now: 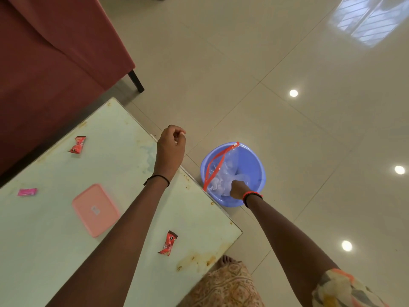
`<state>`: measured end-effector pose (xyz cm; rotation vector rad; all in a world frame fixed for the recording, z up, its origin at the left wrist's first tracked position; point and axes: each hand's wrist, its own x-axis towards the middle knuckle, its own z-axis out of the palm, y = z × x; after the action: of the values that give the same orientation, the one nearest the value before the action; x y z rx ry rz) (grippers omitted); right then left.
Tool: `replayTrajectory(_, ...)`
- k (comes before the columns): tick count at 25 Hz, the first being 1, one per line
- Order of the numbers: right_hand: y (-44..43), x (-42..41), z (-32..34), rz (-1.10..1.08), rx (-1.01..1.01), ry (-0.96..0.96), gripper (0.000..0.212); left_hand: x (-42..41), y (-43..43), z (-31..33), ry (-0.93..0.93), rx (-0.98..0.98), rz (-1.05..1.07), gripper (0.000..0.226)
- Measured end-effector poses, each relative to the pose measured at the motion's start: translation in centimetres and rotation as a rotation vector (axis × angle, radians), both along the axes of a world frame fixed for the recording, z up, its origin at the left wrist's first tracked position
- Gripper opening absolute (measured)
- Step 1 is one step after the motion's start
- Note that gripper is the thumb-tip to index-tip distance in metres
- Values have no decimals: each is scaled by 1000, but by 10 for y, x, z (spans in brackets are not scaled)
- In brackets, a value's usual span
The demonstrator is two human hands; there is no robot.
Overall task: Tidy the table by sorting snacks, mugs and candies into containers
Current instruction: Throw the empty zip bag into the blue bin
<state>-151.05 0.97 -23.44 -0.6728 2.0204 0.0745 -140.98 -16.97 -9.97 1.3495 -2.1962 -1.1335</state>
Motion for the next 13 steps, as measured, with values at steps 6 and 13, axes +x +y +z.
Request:
replayTrajectory(6, -1, 10, -2, 312, -573, 367, 52, 8, -2, 10, 5, -14, 28, 15)
replayTrajectory(13, 20, -1, -53, 688, -188, 247, 48, 18, -8, -9, 12, -39, 36, 15)
